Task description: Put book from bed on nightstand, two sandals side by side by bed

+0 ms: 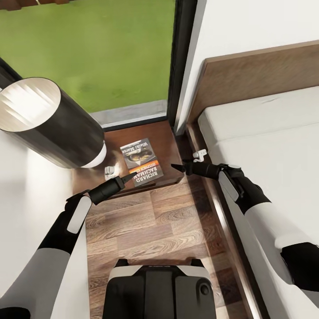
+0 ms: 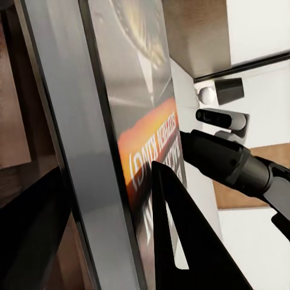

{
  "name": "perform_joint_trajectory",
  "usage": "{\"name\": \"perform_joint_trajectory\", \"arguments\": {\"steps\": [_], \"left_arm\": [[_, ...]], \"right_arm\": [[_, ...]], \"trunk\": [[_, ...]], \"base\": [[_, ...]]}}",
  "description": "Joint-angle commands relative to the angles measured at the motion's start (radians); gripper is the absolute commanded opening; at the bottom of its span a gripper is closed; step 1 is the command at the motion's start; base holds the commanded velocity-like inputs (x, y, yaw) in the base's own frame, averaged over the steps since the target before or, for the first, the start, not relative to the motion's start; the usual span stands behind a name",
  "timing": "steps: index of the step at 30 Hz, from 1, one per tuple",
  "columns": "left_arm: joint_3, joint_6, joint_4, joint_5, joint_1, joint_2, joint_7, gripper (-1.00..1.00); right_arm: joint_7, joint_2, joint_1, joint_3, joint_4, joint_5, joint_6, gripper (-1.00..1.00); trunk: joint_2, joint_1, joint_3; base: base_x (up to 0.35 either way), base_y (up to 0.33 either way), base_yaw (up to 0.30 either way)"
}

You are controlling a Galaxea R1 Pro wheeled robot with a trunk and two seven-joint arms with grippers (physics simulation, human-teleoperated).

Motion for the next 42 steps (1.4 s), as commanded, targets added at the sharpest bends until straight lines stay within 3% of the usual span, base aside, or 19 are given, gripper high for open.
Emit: {"name": "perform_joint_trajectory", "arguments": {"steps": [1, 13, 15, 17, 20, 29, 42], "left_arm": [[-0.002, 0.007, 0.000, 0.010, 0.000, 0.001, 0.001, -1.00], [0.000, 0.002, 0.001, 0.017, 0.005, -0.002, 0.000, -1.00], [0.002, -0.020, 0.000, 0.019, 0.017, -0.002, -0.005, -1.00], [0.004, -0.085, 0.009, 0.022, 0.029, -0.002, -0.052, -1.00], [0.011, -0.111, 0.047, 0.021, 0.032, -0.002, -0.084, -1.00], [0.072, -0.117, 0.087, 0.022, 0.033, -0.004, -0.125, -1.00], [0.075, -0.117, 0.094, 0.021, 0.033, -0.005, -0.126, -1.00]], "right_arm": [[-0.001, -0.001, 0.000, 0.003, -0.001, -0.011, 0.008, 1.00], [-0.002, -0.001, -0.001, 0.003, -0.001, -0.011, 0.007, 1.00], [-0.002, -0.001, 0.000, 0.003, -0.001, -0.011, 0.007, 1.00], [-0.002, 0.000, -0.001, 0.003, -0.001, -0.011, 0.007, 1.00], [-0.002, 0.000, 0.000, 0.003, -0.001, -0.011, 0.007, 1.00], [-0.002, 0.001, 0.000, 0.003, -0.001, -0.011, 0.007, 1.00], [-0.002, 0.002, 0.000, 0.005, -0.001, -0.011, 0.007, 1.00]], "trunk": [[-0.008, 0.004, -0.004], [-0.092, 0.050, -0.042], [-0.106, 0.058, -0.048], [-0.120, 0.066, -0.054], [-0.141, 0.077, -0.063], [-0.204, 0.112, -0.092], [-0.295, 0.161, -0.132]], "base": [[0.000, 0.000, 0.000], [0.000, 0.000, 0.000], [0.000, 0.000, 0.000], [0.000, 0.000, 0.000], [0.000, 0.000, 0.000], [0.000, 0.000, 0.000], [0.000, 0.000, 0.000]]}}
